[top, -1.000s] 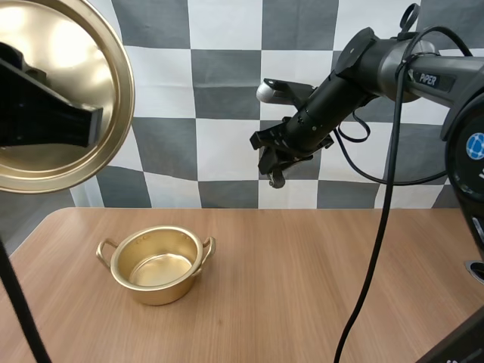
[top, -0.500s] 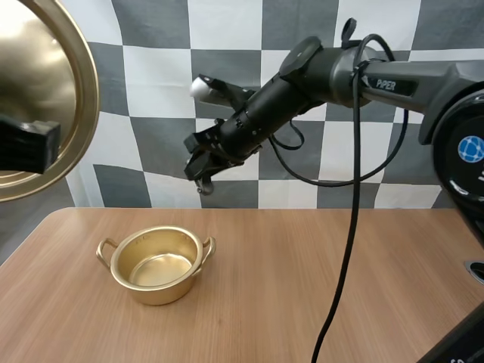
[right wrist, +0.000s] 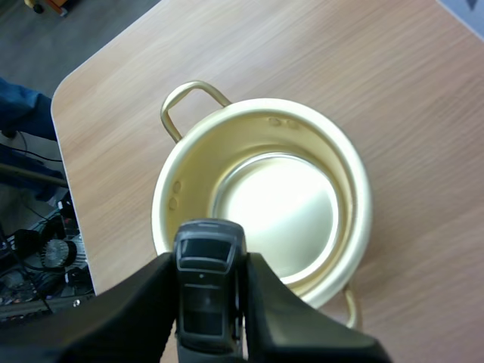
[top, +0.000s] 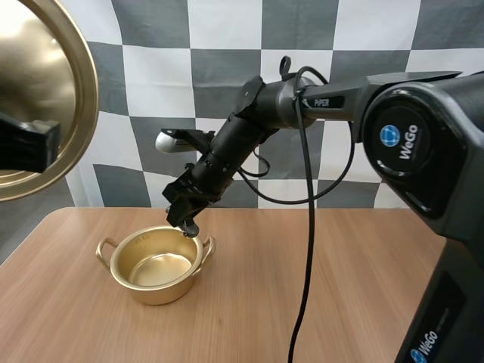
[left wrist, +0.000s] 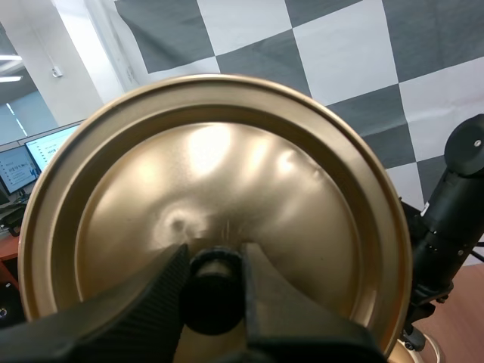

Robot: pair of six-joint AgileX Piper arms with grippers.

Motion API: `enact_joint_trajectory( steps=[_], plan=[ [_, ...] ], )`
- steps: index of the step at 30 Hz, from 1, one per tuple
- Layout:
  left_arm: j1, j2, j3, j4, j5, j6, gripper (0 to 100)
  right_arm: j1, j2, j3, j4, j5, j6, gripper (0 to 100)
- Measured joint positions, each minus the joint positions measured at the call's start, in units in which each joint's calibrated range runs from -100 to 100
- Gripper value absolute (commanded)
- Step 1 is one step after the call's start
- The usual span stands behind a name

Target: Open the pot, put the car inside, and close it

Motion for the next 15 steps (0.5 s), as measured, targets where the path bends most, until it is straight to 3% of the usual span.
enact_joint_trajectory(
  steps=[15],
  plan=[
    [0.03,0.0,0.0,-1.82,0.0,0.0,0,1.45,5.33,-0.13,2.65,0.0,-2.89,0]
  ],
)
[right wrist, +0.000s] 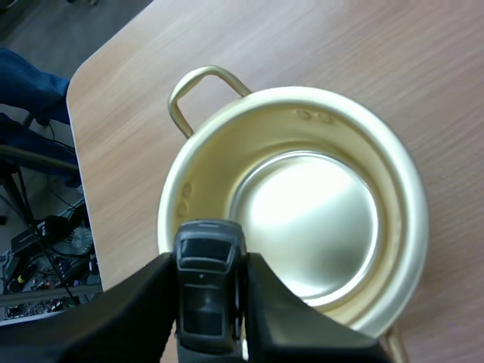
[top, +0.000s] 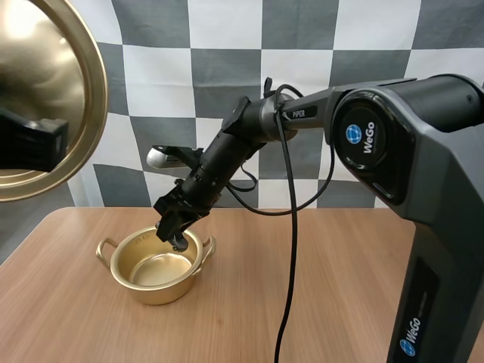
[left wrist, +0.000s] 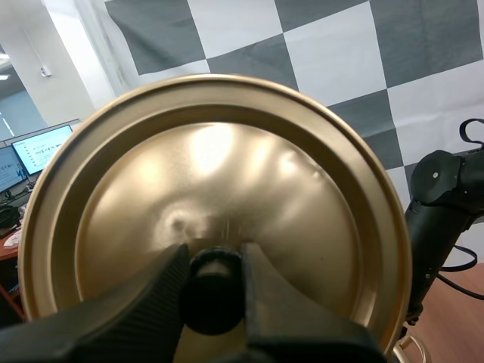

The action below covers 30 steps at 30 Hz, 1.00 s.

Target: Open the pot, put the car inside, and close it

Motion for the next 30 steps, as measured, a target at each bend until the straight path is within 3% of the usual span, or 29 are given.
enact_joint_trajectory(
  steps=[11,30],
  plan=[
    [0.0,0.0,0.0,0.0,0.0,0.24,0,4.82,5.55,0.0,-2.48,-0.41,-0.62,0],
    [0.0,0.0,0.0,0.0,0.0,0.36,0,4.82,14.95,-15.23,-4.42,-1.07,-0.45,0]
  ],
)
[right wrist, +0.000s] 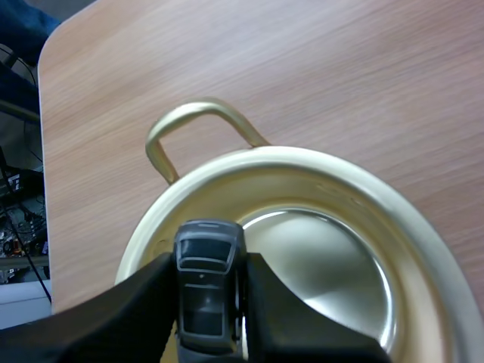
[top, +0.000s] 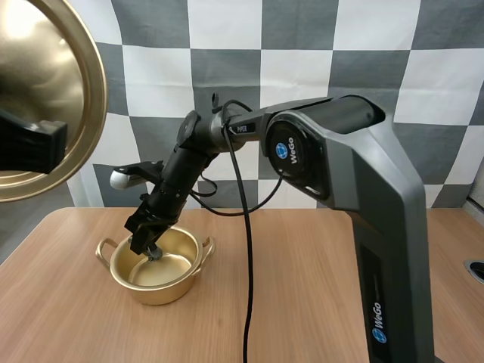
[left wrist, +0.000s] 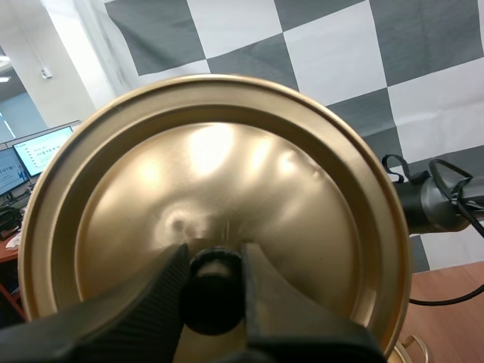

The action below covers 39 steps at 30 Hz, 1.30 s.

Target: Open the pot, put the car inside, and close it

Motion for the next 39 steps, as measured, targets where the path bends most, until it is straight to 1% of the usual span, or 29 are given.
enact_joint_trajectory(
  steps=[6,10,14,20,27,30,35,37,39],
  plan=[
    [0.0,0.0,0.0,0.0,0.0,0.0,0,0.0,3.4,-0.46,-0.61,-0.15,0.0,0],
    [0.0,0.0,0.0,0.0,0.0,0.0,0,0.0,4.3,-0.46,-2.34,-1.51,0.0,0],
    [0.41,0.0,0.0,0.0,0.0,0.0,0,0.0,5.13,-0.51,-3.35,-2.69,0.0,0],
    [0.51,0.0,0.0,-0.24,0.0,0.22,0,0.0,7.29,-0.51,-3.44,-2.89,0.0,0],
    [0.51,0.0,0.0,-0.24,0.0,0.26,0,0.0,7.29,-0.51,-3.34,-2.85,0.0,0],
    [0.51,0.0,0.0,-0.24,0.0,0.26,0,0.0,7.29,-0.51,-2.23,-3.2,0.05,0],
    [0.51,0.0,0.0,-0.24,0.0,0.26,0,0.0,7.29,-0.51,-1.53,-5.29,2.97,0],
    [0.51,0.0,0.0,-0.24,0.0,0.26,0,0.0,7.29,-0.51,-1.89,-5.85,3.46,17],
    [0.51,0.0,0.0,-0.24,0.0,0.26,0,0.0,7.29,-0.51,-1.89,-5.85,3.56,44]
  ],
)
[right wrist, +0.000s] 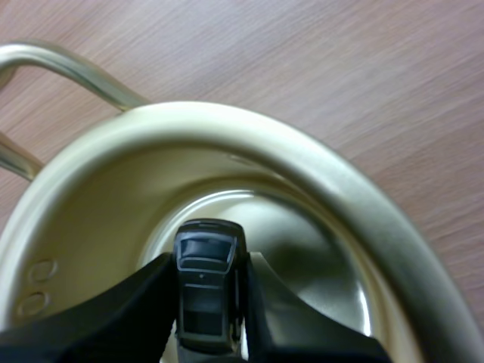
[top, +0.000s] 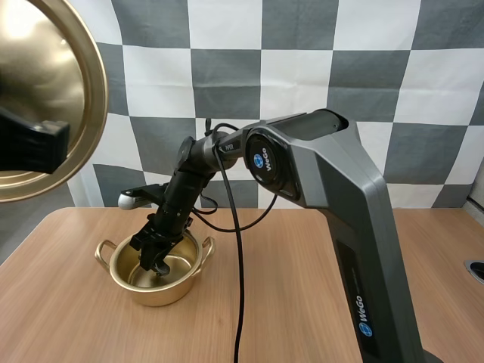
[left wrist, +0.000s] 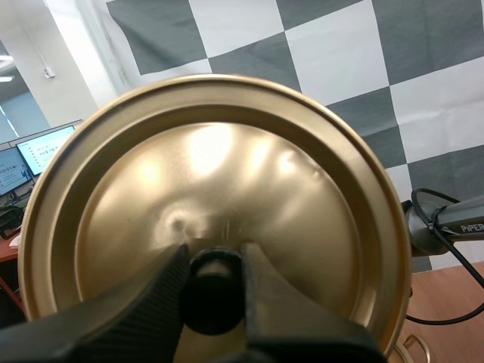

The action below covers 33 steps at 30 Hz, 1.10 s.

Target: Open the pot, put the car inside, and close it

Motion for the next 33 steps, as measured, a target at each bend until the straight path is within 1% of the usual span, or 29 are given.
enact_joint_trajectory(
  steps=[1,2,3,5,19,24,33],
  plan=[
    [0.0,0.0,0.0,0.0,0.0,0.0,0,0.0,0.0,0.0,0.0,0.0,0.0,56],
    [0.0,0.0,0.0,0.0,0.0,0.0,0,0.0,0.0,0.0,0.0,0.0,0.0,72],
    [0.0,0.0,0.0,0.0,0.0,0.0,0,0.0,0.0,0.0,0.0,0.0,0.0,84],
    [0.0,0.0,0.0,0.0,0.0,0.36,0,0.0,0.0,0.0,-0.11,0.0,0.0,100],
    [0.0,0.0,0.0,0.0,0.0,0.47,0,0.0,0.0,0.0,0.54,0.05,0.0,100],
    [0.0,0.0,0.0,0.0,0.0,0.47,0,0.0,-0.13,0.0,1.98,0.05,2.24,100],
    [0.0,0.0,0.0,0.0,0.0,0.47,0,0.0,-2.8,0.0,0.14,2.29,2.24,100]
  ],
)
